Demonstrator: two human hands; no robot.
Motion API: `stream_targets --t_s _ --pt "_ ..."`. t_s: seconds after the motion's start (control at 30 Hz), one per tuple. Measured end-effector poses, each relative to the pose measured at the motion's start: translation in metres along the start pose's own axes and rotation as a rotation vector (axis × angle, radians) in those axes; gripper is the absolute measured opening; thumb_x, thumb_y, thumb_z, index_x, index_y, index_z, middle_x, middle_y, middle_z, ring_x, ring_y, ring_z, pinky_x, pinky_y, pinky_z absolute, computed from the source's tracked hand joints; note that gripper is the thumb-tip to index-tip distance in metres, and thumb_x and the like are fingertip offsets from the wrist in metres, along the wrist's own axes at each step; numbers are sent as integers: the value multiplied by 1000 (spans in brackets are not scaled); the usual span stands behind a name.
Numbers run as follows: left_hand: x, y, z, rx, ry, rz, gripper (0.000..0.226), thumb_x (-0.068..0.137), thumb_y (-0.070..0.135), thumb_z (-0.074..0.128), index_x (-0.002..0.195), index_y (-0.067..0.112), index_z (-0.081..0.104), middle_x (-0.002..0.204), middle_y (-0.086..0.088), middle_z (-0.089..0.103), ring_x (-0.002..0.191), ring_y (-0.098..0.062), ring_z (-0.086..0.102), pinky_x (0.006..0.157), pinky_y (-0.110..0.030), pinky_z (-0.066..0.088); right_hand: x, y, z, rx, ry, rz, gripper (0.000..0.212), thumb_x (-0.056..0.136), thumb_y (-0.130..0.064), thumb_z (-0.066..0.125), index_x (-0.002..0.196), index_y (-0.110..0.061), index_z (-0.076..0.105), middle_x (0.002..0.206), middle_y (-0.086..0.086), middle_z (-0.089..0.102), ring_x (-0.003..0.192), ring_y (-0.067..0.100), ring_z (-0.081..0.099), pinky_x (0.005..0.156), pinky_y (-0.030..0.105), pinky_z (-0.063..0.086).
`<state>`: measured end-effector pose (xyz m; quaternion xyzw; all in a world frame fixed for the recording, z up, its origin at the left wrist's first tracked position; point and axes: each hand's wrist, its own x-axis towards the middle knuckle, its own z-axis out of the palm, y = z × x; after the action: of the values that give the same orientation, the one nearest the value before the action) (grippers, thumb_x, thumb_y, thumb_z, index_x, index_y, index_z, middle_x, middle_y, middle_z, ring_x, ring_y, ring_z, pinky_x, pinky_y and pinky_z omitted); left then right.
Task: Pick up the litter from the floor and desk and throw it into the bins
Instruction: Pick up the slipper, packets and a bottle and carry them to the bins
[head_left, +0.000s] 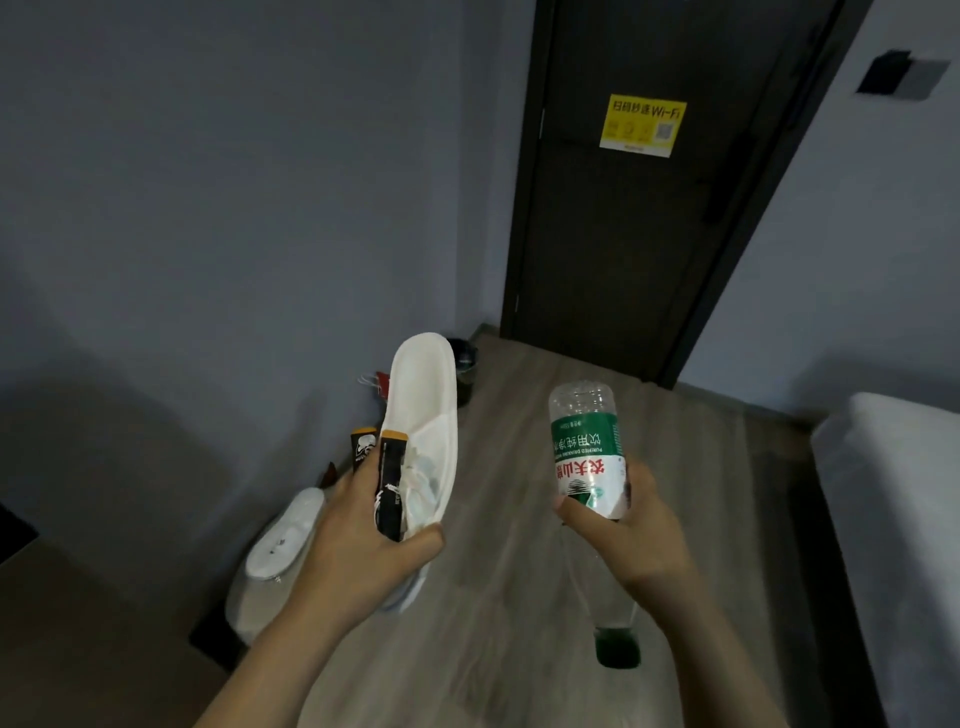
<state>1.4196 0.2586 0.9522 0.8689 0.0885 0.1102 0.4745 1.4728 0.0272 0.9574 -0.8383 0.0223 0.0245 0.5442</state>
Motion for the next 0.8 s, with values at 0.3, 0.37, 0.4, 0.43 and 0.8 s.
stream_targets --t_s 0.3,0.37,0.4,0.43,0.8 --pt "183 -72 8 10 -17 -58 38 53 40 64 84 32 43 77 7 51 72 -17 54 65 -35 44 169 -16 62 -100 -37 29 46 73 -29 80 107 -29 49 91 -8 63 75 9 65 66 32 57" --pt "224 -81 6 21 -24 -70 40 52 39 65 86 30 45 78 6 55 72 -16 57 62 -34 47 204 -27 75 -110 -33 28 50 74 -32 80 112 -32 47 92 -10 64 76 8 65 66 29 57" --pt "244 -85 6 29 -29 -72 42 52 40 65 88 31 46 80 5 56 73 -15 58 62 -34 49 221 -31 81 -106 -29 25 50 74 -32 79 113 -32 47 91 -10 64 74 7 65 61 23 54" --pt "263 -89 7 39 -31 -78 44 51 41 65 90 31 46 83 6 57 75 -14 58 64 -35 50 237 -34 86 -103 -36 21 50 75 -32 79 113 -32 47 91 -10 64 73 6 65 56 17 51" --pt "435 -123 46 56 -56 -143 59 53 43 70 106 42 45 99 10 55 86 -9 57 67 -29 45 425 -30 116 -108 -130 67 57 77 -33 77 121 -34 42 93 -13 62 76 5 64 58 17 48"
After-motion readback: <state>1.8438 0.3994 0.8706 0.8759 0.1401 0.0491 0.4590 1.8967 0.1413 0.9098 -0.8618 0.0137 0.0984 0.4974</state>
